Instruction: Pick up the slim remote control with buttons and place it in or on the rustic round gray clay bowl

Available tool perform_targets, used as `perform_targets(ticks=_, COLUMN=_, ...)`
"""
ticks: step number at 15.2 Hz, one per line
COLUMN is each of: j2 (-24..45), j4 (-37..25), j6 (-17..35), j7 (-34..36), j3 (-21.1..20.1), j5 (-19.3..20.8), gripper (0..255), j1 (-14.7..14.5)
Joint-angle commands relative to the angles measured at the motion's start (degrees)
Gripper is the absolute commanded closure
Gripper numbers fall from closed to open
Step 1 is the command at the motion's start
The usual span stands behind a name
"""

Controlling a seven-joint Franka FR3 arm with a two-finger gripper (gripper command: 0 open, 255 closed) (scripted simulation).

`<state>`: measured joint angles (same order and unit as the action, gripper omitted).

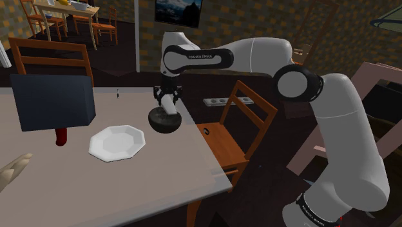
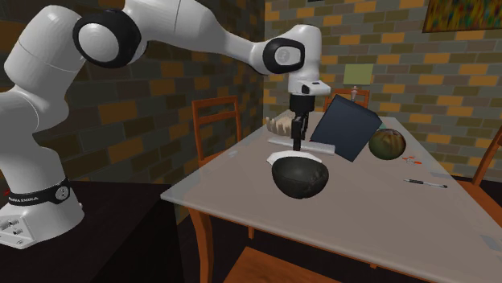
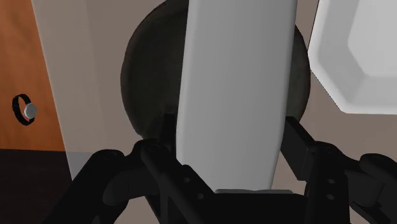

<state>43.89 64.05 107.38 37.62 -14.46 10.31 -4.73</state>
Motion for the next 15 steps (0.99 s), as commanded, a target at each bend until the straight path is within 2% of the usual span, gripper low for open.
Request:
perform_targets(ticks=1, j2=1.44, j4=-0.97, j6=0.48, j7=-0.35, j3=0.20, j5=0.16, gripper=255, j1=0.07)
perform_targets(ticks=11, j2=3.72, j4=2.91, j6=6.58, j7=0.08, j3=0.59, j5=0.71, gripper=255, j1=0.24)
perform_targets(ticks=15, j2=3.93, j4=3.10, j6=6.98, j7=0.11, j3=0.62, j5=0.76, gripper=255, j1=0.24)
